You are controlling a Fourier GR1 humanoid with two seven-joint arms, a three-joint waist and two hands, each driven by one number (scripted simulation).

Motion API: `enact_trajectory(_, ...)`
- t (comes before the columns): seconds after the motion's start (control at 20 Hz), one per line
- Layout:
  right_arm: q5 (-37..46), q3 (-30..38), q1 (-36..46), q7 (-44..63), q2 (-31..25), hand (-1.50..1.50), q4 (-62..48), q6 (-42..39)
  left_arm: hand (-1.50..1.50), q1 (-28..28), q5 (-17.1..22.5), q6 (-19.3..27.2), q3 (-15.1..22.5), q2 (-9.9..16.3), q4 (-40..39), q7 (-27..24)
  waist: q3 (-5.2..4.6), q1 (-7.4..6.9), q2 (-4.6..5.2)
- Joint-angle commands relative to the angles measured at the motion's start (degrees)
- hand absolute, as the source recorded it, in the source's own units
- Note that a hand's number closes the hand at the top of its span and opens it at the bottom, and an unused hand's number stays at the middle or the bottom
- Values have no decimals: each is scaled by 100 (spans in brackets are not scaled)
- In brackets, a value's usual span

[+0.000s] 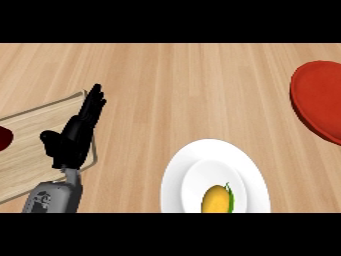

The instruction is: Pick the bell pepper from the plate and place it in the bowl

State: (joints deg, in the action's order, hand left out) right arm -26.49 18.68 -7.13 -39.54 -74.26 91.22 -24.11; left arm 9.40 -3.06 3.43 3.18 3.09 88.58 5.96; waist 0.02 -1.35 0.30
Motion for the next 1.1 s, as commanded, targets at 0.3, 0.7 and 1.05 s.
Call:
enact_trajectory(0.3,2006,-1767,2158,-311,1082,150,-1465,900,0,374,86,-164,-183,78,-411,-225,0,-144,46)
enact_trajectory(0.7,3480,-2384,3965,-803,1977,150,-3911,1219,0,-152,-56,-111,217,-175,-83,-250,7,-271,58)
enact_trajectory(1.05,4128,-2867,4687,-1240,2279,150,-5610,476,0,311,-57,-7,39,-173,-266,-137,11,-204,77)
